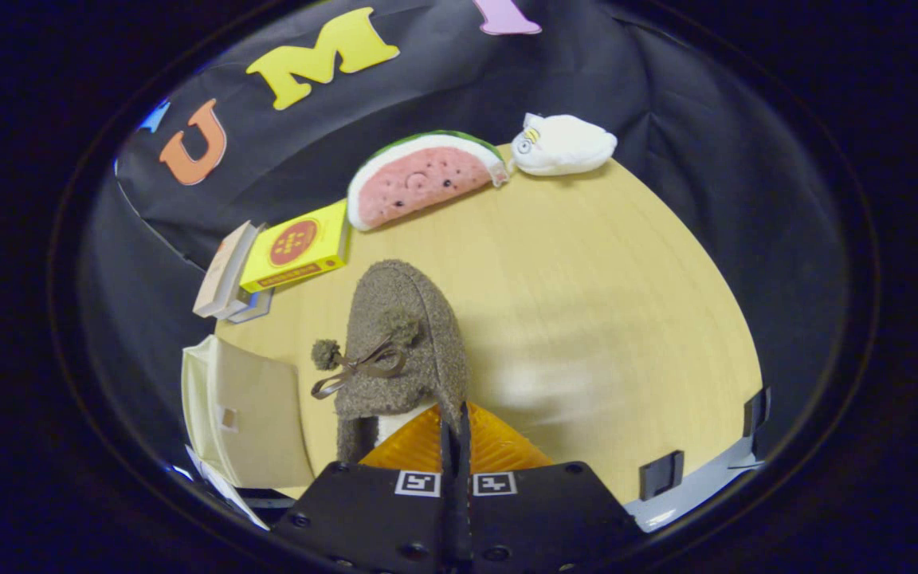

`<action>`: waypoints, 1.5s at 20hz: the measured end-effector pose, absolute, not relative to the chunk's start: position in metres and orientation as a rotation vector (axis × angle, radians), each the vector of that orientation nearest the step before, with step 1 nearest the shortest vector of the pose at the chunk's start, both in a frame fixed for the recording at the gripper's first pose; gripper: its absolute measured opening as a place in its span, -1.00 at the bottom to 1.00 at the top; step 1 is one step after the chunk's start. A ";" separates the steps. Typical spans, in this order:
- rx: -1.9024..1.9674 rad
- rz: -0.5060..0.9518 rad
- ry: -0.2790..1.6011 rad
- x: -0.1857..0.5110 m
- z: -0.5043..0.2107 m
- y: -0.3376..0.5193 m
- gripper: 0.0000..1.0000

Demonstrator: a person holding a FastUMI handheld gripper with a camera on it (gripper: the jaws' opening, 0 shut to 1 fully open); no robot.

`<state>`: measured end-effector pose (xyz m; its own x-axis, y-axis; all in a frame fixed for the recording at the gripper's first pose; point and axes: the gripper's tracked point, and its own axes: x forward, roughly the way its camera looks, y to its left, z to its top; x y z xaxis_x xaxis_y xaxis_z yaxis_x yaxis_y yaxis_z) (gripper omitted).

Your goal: Open the storage box then place both shoes into the box .Put the left shoe in first, then the right shoe, with the right side of both shoes facing outward in a uniform manner.

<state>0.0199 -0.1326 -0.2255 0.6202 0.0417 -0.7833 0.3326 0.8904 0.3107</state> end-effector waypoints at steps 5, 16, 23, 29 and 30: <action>0.473 -0.130 0.849 0.034 -0.171 -0.036 -0.99; 0.464 -0.039 0.855 0.054 -0.143 0.150 -0.99; 0.377 -0.148 0.897 0.056 -0.188 0.182 -0.99; 0.280 -0.239 0.877 0.056 -0.206 0.175 -0.99; 0.277 -0.241 0.879 0.058 -0.209 0.176 -0.99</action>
<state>0.0583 0.1764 -0.2091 0.6152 -0.0928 -0.7829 0.3187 0.9376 0.1393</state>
